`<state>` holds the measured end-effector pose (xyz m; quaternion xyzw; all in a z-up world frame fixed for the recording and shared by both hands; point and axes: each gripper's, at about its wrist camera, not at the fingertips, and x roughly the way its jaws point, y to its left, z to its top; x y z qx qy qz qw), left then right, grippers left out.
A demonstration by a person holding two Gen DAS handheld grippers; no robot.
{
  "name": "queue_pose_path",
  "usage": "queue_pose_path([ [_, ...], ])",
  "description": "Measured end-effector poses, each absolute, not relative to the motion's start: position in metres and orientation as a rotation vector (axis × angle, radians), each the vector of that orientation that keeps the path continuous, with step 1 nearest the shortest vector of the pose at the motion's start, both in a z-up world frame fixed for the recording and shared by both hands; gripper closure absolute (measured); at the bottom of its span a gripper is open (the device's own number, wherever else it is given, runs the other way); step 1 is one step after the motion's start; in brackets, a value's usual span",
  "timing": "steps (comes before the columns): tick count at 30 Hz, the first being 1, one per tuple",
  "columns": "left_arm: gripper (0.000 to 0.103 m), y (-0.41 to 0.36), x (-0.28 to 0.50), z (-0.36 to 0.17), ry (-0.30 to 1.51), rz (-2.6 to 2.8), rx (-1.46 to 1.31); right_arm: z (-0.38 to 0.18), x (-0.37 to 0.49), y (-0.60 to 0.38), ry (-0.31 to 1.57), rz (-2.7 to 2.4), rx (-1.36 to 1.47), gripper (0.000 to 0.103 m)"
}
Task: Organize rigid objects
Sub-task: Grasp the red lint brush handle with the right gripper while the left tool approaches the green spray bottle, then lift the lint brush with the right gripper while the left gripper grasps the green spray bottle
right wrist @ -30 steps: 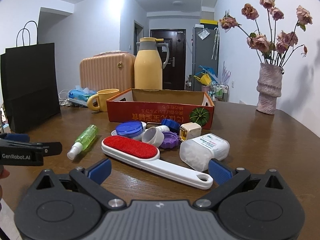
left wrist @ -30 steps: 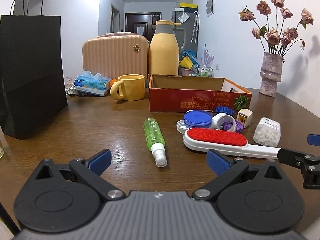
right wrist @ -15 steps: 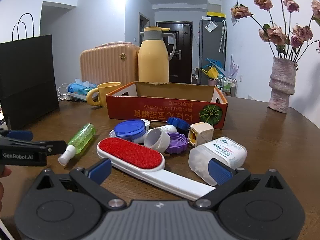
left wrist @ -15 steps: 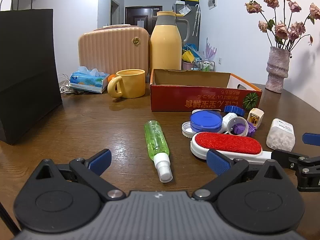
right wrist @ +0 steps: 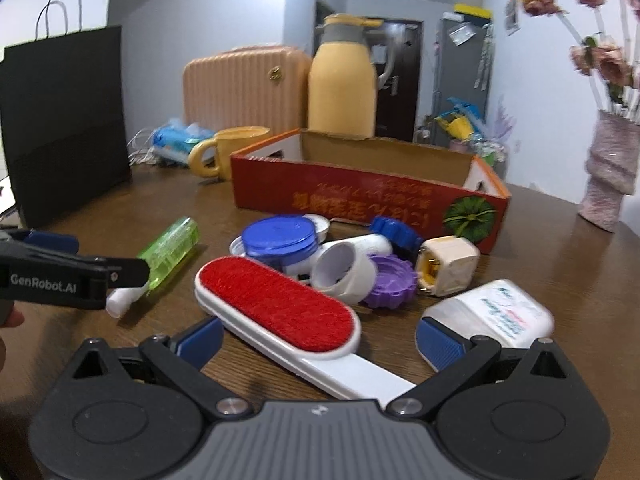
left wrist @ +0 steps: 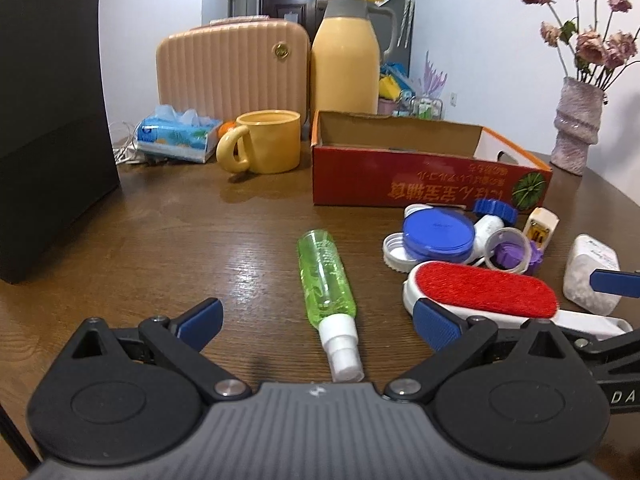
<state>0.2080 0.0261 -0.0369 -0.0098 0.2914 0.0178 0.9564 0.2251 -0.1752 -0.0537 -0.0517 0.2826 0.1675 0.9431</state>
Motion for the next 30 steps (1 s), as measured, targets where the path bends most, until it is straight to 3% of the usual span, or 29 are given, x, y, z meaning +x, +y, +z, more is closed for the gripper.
queue_pose_path([
  [14,0.0,0.036,0.222,-0.042,0.631,0.088,-0.036,-0.075,0.27,-0.153,0.698,0.436,-0.123,0.005],
  [26,0.0,0.041,0.214,-0.046,0.646,0.113,-0.046,-0.07,0.256,-0.156,0.651,0.502,-0.115,0.042],
  [30,0.0,0.041,0.21,-0.045,0.644,0.117,-0.045,-0.069,0.25,-0.159,0.642,0.524,-0.086,0.045],
])
